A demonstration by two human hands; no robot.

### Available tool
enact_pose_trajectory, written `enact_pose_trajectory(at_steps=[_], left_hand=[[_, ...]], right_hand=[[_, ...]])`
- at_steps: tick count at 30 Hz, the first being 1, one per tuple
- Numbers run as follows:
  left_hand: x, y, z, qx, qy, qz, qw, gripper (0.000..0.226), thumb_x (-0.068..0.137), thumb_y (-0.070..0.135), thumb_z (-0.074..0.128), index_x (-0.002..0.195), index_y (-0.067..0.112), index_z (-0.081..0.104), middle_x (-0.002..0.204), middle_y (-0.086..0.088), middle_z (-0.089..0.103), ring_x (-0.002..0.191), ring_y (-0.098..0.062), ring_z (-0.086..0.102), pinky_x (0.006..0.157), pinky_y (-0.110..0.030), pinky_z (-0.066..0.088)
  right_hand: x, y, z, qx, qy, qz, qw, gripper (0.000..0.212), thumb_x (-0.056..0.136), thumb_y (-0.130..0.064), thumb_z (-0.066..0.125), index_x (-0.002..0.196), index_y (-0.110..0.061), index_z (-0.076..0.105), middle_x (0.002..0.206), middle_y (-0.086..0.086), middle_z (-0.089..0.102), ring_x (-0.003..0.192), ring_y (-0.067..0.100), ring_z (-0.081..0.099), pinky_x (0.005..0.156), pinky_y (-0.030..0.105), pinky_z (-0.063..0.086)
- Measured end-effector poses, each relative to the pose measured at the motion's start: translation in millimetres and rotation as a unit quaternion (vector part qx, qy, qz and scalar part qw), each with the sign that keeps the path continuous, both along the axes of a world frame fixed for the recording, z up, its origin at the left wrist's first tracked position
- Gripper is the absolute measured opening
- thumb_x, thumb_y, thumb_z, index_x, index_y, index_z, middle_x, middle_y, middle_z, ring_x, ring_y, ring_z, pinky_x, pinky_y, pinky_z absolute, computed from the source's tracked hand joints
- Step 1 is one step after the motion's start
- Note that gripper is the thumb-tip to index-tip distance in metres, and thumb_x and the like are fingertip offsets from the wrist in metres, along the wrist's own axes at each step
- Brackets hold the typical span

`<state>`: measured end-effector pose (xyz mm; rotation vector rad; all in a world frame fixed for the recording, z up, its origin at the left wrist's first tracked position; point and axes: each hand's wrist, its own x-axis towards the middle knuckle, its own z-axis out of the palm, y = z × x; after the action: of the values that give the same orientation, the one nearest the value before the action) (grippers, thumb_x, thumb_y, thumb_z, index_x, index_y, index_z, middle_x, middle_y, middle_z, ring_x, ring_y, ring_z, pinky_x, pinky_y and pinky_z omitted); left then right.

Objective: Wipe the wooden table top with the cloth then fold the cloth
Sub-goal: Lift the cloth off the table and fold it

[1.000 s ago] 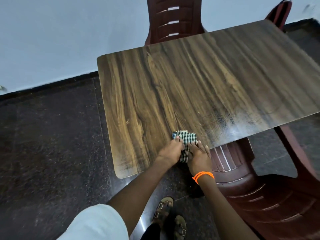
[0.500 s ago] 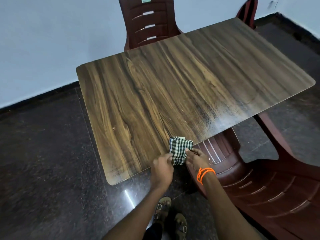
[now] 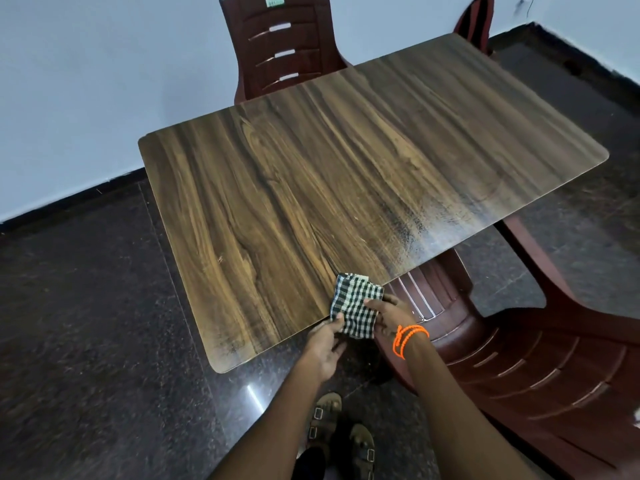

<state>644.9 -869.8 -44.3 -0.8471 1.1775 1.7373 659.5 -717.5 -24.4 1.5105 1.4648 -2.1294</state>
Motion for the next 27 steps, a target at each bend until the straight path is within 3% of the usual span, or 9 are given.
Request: enact_pose_trajectory(at_steps=[1, 4, 7, 10, 12, 15, 19, 23, 27], left_hand=[[1, -2, -1, -0.011, -0.001, -0.007, 1.000, 0.014, 0.094, 0.020, 0.064, 0.106, 0.013, 0.067, 0.110, -0.006, 0.069, 0.097, -0.019, 0.062, 0.078, -0.031, 0.050], [3, -5, 1, -0.027, 0.011, -0.028, 0.999, 0.011, 0.096, 0.016, 0.061, 0.104, 0.010, 0.066, 0.104, -0.009, 0.072, 0.092, -0.023, 0.067, 0.081, -0.037, 0.053], [0, -3, 12, -0.026, 0.031, -0.048, 0.998, 0.010, 0.098, 0.013, 0.058, 0.101, 0.007, 0.065, 0.091, -0.010, 0.075, 0.077, -0.025, 0.073, 0.085, -0.044, 0.055], [-9, 1, 33, -0.061, 0.084, -0.093, 0.990, 0.010, 0.097, 0.013, 0.059, 0.100, 0.006, 0.066, 0.096, -0.013, 0.074, 0.079, -0.027, 0.072, 0.084, -0.044, 0.058], [-15, 4, 52, -0.085, 0.127, -0.132, 0.979, 0.011, 0.096, 0.013, 0.061, 0.102, 0.006, 0.067, 0.095, -0.012, 0.075, 0.078, -0.024, 0.072, 0.077, -0.039, 0.061], [-26, 18, 82, -0.091, 0.187, -0.171, 0.963, 0.013, 0.094, 0.013, 0.063, 0.106, 0.008, 0.067, 0.087, -0.007, 0.074, 0.064, -0.015, 0.070, 0.066, -0.033, 0.061], [-35, 47, 124, -0.079, 0.225, -0.192, 0.952, 0.018, 0.090, 0.012, 0.069, 0.108, 0.007, 0.068, 0.096, -0.014, 0.074, 0.076, -0.022, 0.069, 0.078, -0.046, 0.061], [-30, 90, 163, -0.039, 0.243, -0.206, 0.947, 0.030, 0.085, 0.011, 0.075, 0.113, 0.004, 0.067, 0.097, -0.013, 0.072, 0.081, -0.022, 0.067, 0.075, -0.043, 0.060], [-11, 138, 199, 0.024, 0.254, -0.234, 0.938, 0.040, 0.081, 0.003, 0.076, 0.118, 0.011, 0.064, 0.103, -0.006, 0.072, 0.085, -0.017, 0.067, 0.079, -0.039, 0.057]], right_hand=[[1, 1, 1, -0.011, 0.000, 0.006, 1.000, 0.038, 0.081, 0.004, 0.071, 0.117, 0.004, 0.060, 0.071, 0.010, 0.073, 0.053, 0.017, 0.067, 0.046, 0.025, 0.052], [2, -2, 9, -0.056, 0.003, 0.006, 0.998, 0.044, 0.080, 0.003, 0.070, 0.123, 0.004, 0.058, 0.104, 0.023, 0.071, 0.084, 0.033, 0.070, 0.071, 0.043, 0.060], [3, -5, 24, -0.083, 0.017, 0.003, 0.996, 0.041, 0.082, 0.001, 0.069, 0.121, 0.009, 0.059, 0.106, 0.027, 0.070, 0.085, 0.035, 0.071, 0.069, 0.044, 0.060], [10, 2, 41, -0.074, 0.015, -0.020, 0.997, 0.020, 0.088, 0.006, 0.059, 0.104, 0.018, 0.058, 0.093, 0.031, 0.066, 0.077, 0.037, 0.067, 0.055, 0.030, 0.058], [16, 10, 54, -0.073, 0.032, -0.037, 0.996, 0.009, 0.088, 0.007, 0.058, 0.095, 0.002, 0.062, 0.090, 0.021, 0.069, 0.070, 0.029, 0.068, 0.049, 0.025, 0.054], [21, 24, 75, -0.092, 0.072, -0.045, 0.992, 0.030, 0.084, 0.005, 0.062, 0.106, -0.014, 0.062, 0.098, 0.006, 0.071, 0.077, 0.020, 0.069, 0.065, 0.030, 0.054], [39, 51, 115, -0.097, 0.114, -0.080, 0.985, 0.016, 0.085, -0.004, 0.065, 0.089, -0.019, 0.063, 0.092, 0.003, 0.069, 0.084, 0.019, 0.066, 0.067, 0.032, 0.055], [72, 88, 155, -0.087, 0.157, -0.114, 0.977, 0.015, 0.085, -0.007, 0.067, 0.086, -0.021, 0.061, 0.094, 0.003, 0.068, 0.083, 0.019, 0.064, 0.084, 0.037, 0.054], [108, 130, 186, -0.058, 0.181, -0.149, 0.970, 0.018, 0.085, -0.002, 0.064, 0.088, -0.018, 0.059, 0.093, 0.007, 0.070, 0.083, 0.022, 0.067, 0.084, 0.040, 0.056]])
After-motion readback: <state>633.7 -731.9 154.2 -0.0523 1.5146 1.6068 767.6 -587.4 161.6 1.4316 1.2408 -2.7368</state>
